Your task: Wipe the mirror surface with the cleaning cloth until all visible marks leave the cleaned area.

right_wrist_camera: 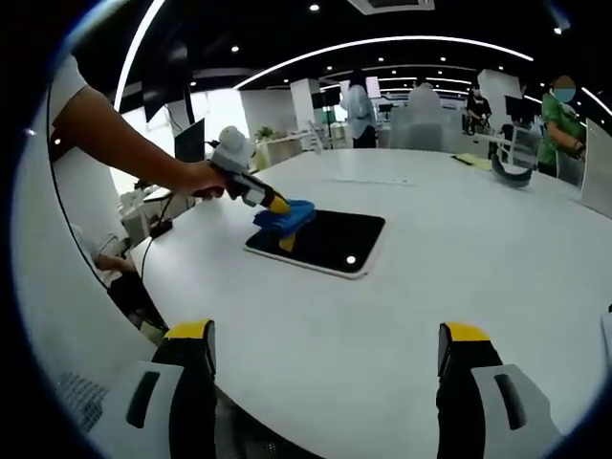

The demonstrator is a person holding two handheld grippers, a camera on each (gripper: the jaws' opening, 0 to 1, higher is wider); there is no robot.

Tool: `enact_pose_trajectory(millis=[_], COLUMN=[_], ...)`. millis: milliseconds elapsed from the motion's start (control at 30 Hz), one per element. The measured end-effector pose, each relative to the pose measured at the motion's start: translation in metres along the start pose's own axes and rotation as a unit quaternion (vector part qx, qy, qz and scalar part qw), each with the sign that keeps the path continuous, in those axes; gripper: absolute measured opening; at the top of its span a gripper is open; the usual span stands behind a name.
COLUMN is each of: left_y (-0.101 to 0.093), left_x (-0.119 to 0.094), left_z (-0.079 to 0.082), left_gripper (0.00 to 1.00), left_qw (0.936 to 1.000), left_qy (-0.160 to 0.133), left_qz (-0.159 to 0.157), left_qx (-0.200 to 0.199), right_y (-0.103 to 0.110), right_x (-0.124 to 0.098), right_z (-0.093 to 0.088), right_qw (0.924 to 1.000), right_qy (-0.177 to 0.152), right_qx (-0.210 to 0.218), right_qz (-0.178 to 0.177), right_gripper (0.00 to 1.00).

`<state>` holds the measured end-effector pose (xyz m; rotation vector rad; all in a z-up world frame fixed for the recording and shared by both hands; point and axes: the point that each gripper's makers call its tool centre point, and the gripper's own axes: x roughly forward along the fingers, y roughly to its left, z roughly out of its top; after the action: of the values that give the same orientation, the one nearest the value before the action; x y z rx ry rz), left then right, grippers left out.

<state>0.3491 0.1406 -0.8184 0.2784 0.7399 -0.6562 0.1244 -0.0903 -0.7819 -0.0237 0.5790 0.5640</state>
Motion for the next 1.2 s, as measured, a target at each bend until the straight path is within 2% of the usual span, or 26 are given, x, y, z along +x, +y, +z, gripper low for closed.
enact_pose_trajectory(millis=[100, 167, 300, 367, 433, 700, 900, 1200], left_y=[0.001, 0.004, -0.001, -0.002, -0.001, 0.006, 0.005, 0.001], left_x=[0.0, 0.001, 0.008, 0.008, 0.01, 0.01, 0.012, 0.016], left_z=[-0.001, -0.008, -0.015, -0.014, -0.013, -0.012, -0.012, -0.008], left_gripper=[0.11, 0.08, 0.08, 0.09, 0.11, 0.2, 0.2, 0.2], left_qw=[1.0, 0.9994, 0.9994, 0.9994, 0.9995, 0.9993, 0.9996, 0.9998], left_qy=[0.005, 0.021, 0.033, 0.032, 0.032, 0.031, 0.026, 0.02], left_qz=[0.0, 0.004, -0.001, 0.002, 0.003, 0.008, -0.003, -0.005], left_qx=[-0.006, 0.028, 0.014, 0.016, 0.001, 0.019, -0.009, -0.004], right_y=[0.0, 0.0, -0.001, -0.001, 0.0, 0.002, 0.002, 0.001], right_x=[0.0, -0.001, -0.002, -0.002, -0.001, 0.0, 0.001, -0.001], right_z=[0.0, -0.001, 0.0, 0.0, 0.0, -0.003, -0.001, -0.002], right_qw=[1.0, 1.0, 1.0, 1.0, 1.0, 1.0, 1.0, 1.0], right_qy=[0.0, -0.001, -0.002, -0.002, -0.001, 0.005, 0.006, 0.004], right_qx=[0.001, 0.0, 0.003, 0.001, -0.002, -0.003, -0.005, 0.0], right_qz=[-0.001, -0.003, -0.004, -0.005, -0.005, -0.002, 0.0, -0.002], right_gripper=[0.97, 0.97, 0.97, 0.97, 0.97, 0.97, 0.97, 0.96])
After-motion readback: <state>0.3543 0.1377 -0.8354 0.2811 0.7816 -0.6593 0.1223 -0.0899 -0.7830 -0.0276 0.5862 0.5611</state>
